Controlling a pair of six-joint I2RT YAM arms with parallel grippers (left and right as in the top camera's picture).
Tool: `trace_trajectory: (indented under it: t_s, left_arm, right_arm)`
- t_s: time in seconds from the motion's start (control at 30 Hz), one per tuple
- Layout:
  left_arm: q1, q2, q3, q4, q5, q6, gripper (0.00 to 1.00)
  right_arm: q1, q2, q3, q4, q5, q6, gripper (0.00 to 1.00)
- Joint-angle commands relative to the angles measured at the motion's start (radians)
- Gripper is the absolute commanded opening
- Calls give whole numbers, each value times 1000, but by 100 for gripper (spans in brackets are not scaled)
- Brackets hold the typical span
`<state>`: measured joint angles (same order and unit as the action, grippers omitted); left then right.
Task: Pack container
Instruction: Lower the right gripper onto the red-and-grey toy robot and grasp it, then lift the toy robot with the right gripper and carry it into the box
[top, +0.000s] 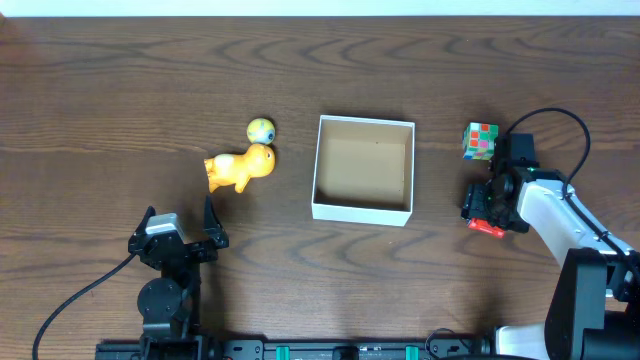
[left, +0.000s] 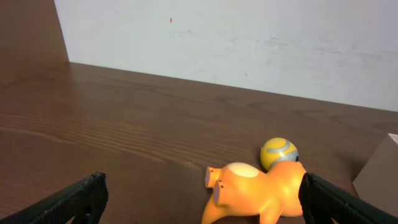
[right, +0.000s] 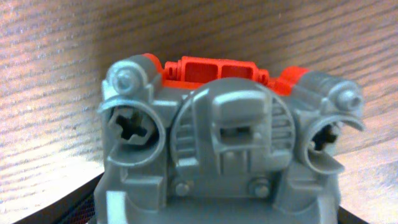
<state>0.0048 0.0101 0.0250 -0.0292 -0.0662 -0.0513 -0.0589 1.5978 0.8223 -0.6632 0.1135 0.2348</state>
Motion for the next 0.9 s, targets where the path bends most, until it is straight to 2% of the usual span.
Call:
trace_trajectory:
  t_s: [0.0,0.2,0.47,0.87]
  left_arm:
    - [3,-5,-21,-37,-8,6,98]
    - [3,-5,-21,-37,-9,6,98]
    - [3,-5,-21,-37,-8,6,98]
    - [3,-5,-21,-37,-8,6,98]
  right_arm:
    - [-11,3,38,-10,-13,8,68]
    - [-11,-18,87,-63,-13,4,63]
    - [30,-138,134,-128,-13,3,64]
    - [298,-390,146,-121,-13,33,64]
